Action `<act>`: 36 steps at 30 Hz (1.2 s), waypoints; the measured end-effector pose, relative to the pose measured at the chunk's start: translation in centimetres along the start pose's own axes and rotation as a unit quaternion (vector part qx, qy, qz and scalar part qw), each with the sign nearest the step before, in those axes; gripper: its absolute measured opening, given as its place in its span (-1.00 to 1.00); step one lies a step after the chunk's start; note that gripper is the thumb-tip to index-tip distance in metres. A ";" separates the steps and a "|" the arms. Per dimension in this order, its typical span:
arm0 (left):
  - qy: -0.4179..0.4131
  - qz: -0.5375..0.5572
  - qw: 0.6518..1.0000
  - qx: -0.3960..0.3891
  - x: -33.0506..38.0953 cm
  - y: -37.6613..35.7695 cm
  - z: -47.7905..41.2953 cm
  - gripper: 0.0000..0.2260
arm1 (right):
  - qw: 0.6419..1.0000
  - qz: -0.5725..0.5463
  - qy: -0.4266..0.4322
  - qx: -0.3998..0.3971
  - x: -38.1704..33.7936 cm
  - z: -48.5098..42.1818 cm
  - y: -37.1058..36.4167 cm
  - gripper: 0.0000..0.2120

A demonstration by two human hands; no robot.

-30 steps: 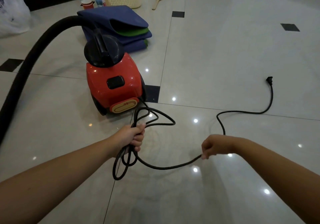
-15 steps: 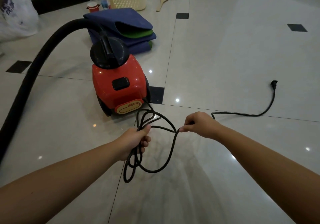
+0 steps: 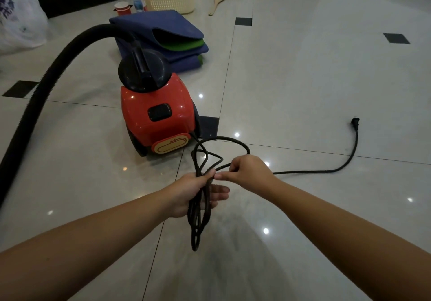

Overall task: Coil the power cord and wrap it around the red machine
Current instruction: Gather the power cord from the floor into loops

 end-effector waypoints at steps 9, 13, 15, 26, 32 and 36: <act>0.048 -0.050 0.995 -0.067 0.9 1.0 0.6 -0.94 | 0.994 0.097 0.042 -0.015 -0.6 -0.8 1.1 -0.61; 0.068 -0.073 0.991 -0.087 0.3 1.1 0.2 -0.84 | 0.994 0.089 0.066 -0.020 1.0 -1.0 2.2 -0.73; 0.065 -0.123 0.987 -0.075 0.1 1.4 0.1 -0.85 | 0.996 0.069 0.057 -0.014 2.1 -1.1 3.0 -0.78; 0.001 -0.156 0.987 0.045 0.1 4.3 -0.5 -0.70 | 0.996 0.084 0.001 0.034 6.8 -1.6 6.7 -0.73; 0.001 -0.051 0.992 0.119 -0.4 7.0 -0.5 -0.69 | 0.983 0.070 -0.126 0.118 13.6 0.8 10.3 -0.68; -0.005 0.005 0.994 0.113 -0.4 5.5 -1.0 -0.82 | 0.988 0.002 -0.128 0.082 12.5 0.1 6.6 -0.74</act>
Point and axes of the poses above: each hand's wrist, its own z-axis away from the middle knuckle, its own y-axis out of the back of the hand, x = y × z, the point moved 7 cm from there along -z, towards the middle knuckle, and after that the axes turned 9 degrees about -z, right-handed, at the moved point
